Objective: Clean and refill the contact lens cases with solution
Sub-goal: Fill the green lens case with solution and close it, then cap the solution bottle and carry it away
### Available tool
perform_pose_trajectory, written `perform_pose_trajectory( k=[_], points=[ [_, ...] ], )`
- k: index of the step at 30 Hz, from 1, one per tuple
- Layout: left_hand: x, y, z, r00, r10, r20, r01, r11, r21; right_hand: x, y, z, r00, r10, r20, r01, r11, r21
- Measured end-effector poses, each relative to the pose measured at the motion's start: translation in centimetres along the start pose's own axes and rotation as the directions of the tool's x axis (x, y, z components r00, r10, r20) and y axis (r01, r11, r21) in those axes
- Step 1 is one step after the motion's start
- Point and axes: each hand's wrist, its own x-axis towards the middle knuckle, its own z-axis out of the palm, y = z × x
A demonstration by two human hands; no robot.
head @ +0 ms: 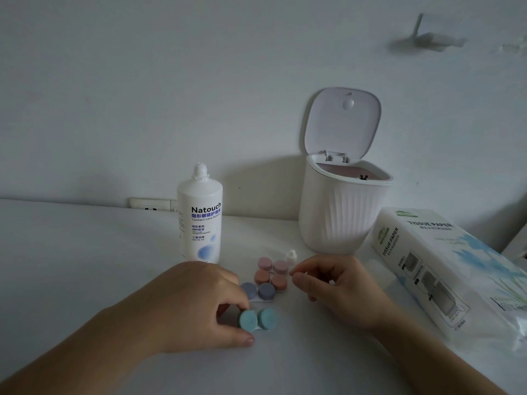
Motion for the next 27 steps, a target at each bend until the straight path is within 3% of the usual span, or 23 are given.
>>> perform_pose_trajectory(
  k=[5,11,14,17,21,24,25,27],
  points=[
    [-0.1,0.1,0.2,0.998,0.013,-0.064,-0.007,0.996,0.090,0.1,0.4,0.1,0.998,0.003,-0.070,-0.006,0.999,-0.042],
    [-0.4,0.5,-0.4,0.998,-0.024,-0.066,0.025,0.999,0.020,0.3,0.7,0.4,0.991,0.058,-0.123,-0.064,0.997,-0.045],
    [-0.5,0.2,-0.7,0.980,-0.025,-0.198,0.017,0.999,-0.042,0.4,0.8,0.5,0.989,0.083,-0.120,-0.090,0.994,-0.059],
    [-0.6,-0.5,-1.4,0.870,-0.033,-0.492,-0.040,0.990,-0.137,0.7,0.9,0.7,0.983,0.102,-0.154,-0.117,0.989,-0.089],
    [-0.2,-1.8,-1.5,0.608,-0.181,-0.773,-0.079,0.955,-0.286,1.8,1.1,0.5,0.972,0.135,-0.193,-0.178,0.957,-0.229],
    [0.1,-2.8,-1.1,0.433,-0.341,-0.834,-0.050,0.915,-0.400,3.4,1.0,0.0,0.975,0.155,-0.160,-0.203,0.914,-0.351],
    [0.1,-3.1,-0.9,0.409,-0.401,-0.819,-0.027,0.892,-0.450,3.9,0.9,-0.2,0.979,0.164,-0.123,-0.200,0.891,-0.408],
    [0.3,-3.5,-0.5,0.431,-0.522,-0.736,0.016,0.820,-0.572,4.8,0.8,-0.3,0.982,0.187,-0.029,-0.175,0.840,-0.514]
  ],
)
